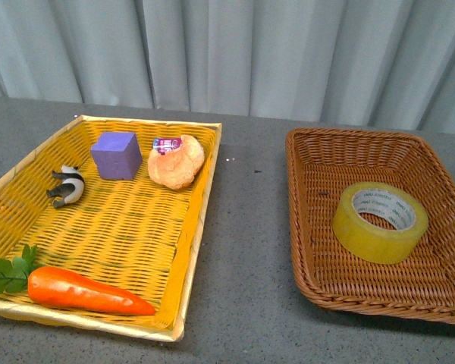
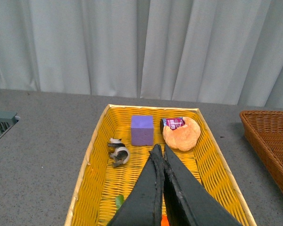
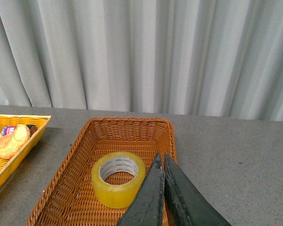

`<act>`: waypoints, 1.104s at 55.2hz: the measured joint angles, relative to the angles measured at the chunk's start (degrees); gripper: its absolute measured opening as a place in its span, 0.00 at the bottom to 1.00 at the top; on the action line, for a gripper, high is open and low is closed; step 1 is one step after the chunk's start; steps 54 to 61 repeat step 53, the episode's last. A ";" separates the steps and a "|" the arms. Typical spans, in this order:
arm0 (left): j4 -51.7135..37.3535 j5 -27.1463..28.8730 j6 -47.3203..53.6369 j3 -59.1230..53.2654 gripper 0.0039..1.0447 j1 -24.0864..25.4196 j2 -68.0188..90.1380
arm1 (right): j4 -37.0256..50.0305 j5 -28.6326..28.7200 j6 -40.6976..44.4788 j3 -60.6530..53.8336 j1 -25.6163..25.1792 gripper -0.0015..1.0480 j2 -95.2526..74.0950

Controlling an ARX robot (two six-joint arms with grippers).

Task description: Move tape to another basket

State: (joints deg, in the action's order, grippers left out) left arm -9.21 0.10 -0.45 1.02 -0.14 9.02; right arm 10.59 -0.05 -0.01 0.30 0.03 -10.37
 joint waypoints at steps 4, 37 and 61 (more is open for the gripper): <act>7.34 -0.13 0.00 0.00 0.03 0.00 -5.38 | -3.02 0.07 0.00 0.07 0.00 0.01 2.62; 9.14 -0.11 0.00 0.00 0.57 0.00 -8.76 | -10.49 0.11 0.04 0.04 0.00 0.55 10.16; 9.14 -0.11 0.02 0.00 0.94 0.00 -8.76 | -10.49 0.11 0.02 0.04 0.00 0.91 10.16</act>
